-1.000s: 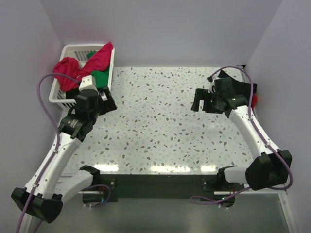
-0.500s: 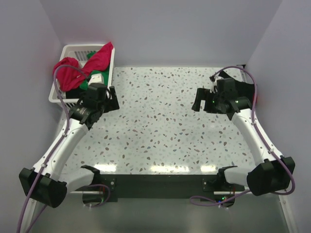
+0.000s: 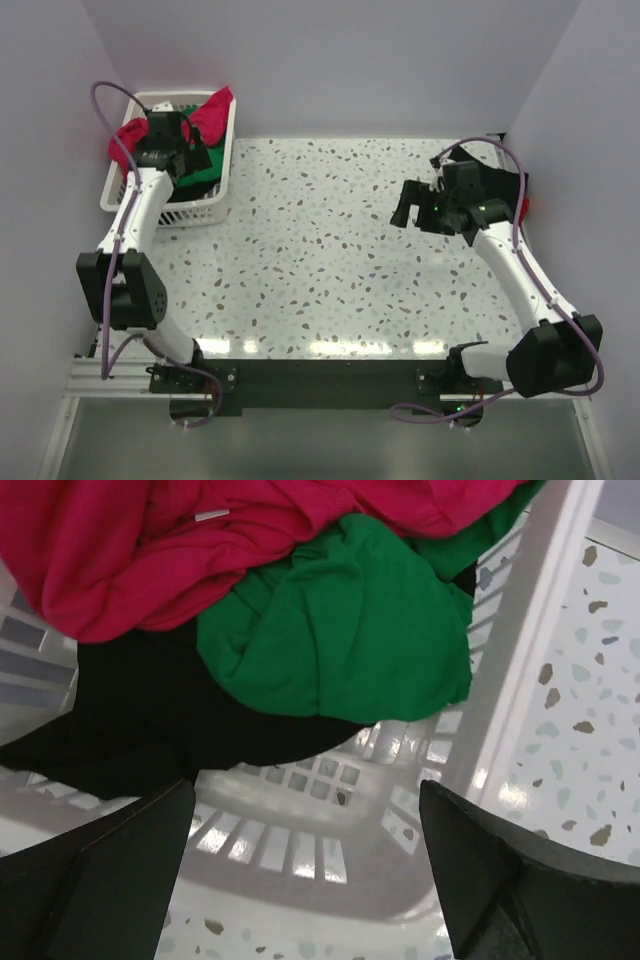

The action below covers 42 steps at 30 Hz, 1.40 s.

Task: Fold and stack the t-shirts
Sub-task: Grab the tshirt from the pile

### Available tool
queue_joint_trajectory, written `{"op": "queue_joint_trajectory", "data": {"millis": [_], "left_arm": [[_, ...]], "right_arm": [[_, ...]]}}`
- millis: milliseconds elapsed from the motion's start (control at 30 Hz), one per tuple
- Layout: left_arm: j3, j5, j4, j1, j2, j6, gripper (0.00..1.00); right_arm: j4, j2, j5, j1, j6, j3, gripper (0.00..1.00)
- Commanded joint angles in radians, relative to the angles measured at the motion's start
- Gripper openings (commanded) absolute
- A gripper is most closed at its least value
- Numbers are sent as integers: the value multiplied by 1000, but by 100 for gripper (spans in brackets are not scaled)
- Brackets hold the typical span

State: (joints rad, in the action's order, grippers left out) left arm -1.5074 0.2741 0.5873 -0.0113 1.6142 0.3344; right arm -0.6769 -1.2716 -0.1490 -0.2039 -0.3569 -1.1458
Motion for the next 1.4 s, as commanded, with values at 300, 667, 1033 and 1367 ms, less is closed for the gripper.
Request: {"op": "queue_joint_trajectory", "data": {"millis": [300, 667, 1033, 1367], "left_arm": [[-160, -127, -225, -85, 340, -63, 85], [-395, -59, -147, -85, 498, -100, 39], [-389, -32, -118, -87, 351, -69, 0], [-274, -166, -412, -88, 54, -1, 0]], "right_arm": [[80, -227, -9, -3, -79, -175, 97], [102, -364, -14, -3, -123, -279, 97], [102, -436, -29, -3, -139, -345, 96], [63, -446, -57, -3, -103, -399, 96]]}}
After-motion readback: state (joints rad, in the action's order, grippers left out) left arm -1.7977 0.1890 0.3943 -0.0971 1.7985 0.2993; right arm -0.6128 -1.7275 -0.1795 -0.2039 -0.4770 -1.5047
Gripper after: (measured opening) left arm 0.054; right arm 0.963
